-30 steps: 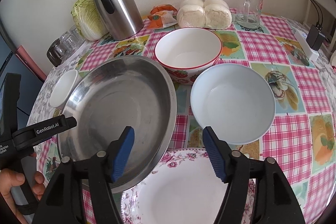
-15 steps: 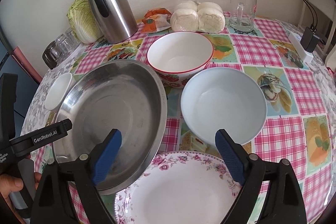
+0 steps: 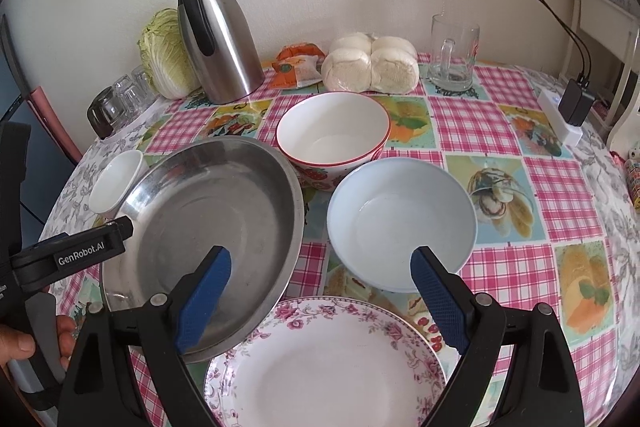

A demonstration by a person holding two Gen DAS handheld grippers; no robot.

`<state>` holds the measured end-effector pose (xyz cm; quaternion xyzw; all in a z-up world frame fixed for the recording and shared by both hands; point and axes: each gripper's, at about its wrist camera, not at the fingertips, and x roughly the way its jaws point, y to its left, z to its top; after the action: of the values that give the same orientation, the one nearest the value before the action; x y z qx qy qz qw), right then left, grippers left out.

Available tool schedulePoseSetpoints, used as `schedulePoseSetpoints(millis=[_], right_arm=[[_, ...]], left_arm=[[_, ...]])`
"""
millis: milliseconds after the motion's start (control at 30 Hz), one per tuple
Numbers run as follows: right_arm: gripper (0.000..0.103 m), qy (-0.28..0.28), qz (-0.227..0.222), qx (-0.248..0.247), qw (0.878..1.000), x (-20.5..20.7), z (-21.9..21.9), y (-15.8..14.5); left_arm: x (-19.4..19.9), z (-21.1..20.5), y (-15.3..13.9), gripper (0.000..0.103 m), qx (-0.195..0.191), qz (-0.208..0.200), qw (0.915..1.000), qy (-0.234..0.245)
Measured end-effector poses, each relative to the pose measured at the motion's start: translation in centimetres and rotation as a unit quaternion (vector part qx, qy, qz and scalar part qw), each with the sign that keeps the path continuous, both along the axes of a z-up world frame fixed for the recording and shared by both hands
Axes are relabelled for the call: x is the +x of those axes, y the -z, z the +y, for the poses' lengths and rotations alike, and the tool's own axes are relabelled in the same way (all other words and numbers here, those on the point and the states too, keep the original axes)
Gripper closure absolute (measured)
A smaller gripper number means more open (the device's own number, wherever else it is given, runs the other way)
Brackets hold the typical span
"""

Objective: Organize plates and bowls
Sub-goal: 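Open both tools and withdraw them from the basin rim, then close both tools on the rim of the pink floral plate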

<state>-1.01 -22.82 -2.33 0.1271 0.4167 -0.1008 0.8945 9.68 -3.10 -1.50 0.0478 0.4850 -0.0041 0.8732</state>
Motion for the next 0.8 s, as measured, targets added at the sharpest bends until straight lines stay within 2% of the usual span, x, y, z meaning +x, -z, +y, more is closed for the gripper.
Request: schedulePoseSetpoints(millis=[233, 433, 633, 800], right_arm=[[0.01, 0.016, -0.033, -0.017, 0.999, -2.3, -1.0, -0.5], [0.01, 0.029, -0.032, -0.012, 0.999, -4.2, -1.9, -0.6], [0.01, 0.036, -0.021, -0.009, 0.999, -5.7, -2.6, -0.5], [0.01, 0.048, -0.015, -0.008, 0.999, -7.1, -3.1, -0.3]], left_arm=[[-2.1, -1.1, -1.3, 0.0, -0.024, -0.027, 0.9992, 0.015], [-4.5, -2.3, -2.6, 0.0, -0.04, -0.061, 0.9967, 0.037], [-6.6, -3.3, -3.0, 0.0, -0.086, -0.046, 0.9929, 0.068], [-8.3, -3.9, -2.8, 0.0, -0.095, -0.029, 0.9915, 0.084]])
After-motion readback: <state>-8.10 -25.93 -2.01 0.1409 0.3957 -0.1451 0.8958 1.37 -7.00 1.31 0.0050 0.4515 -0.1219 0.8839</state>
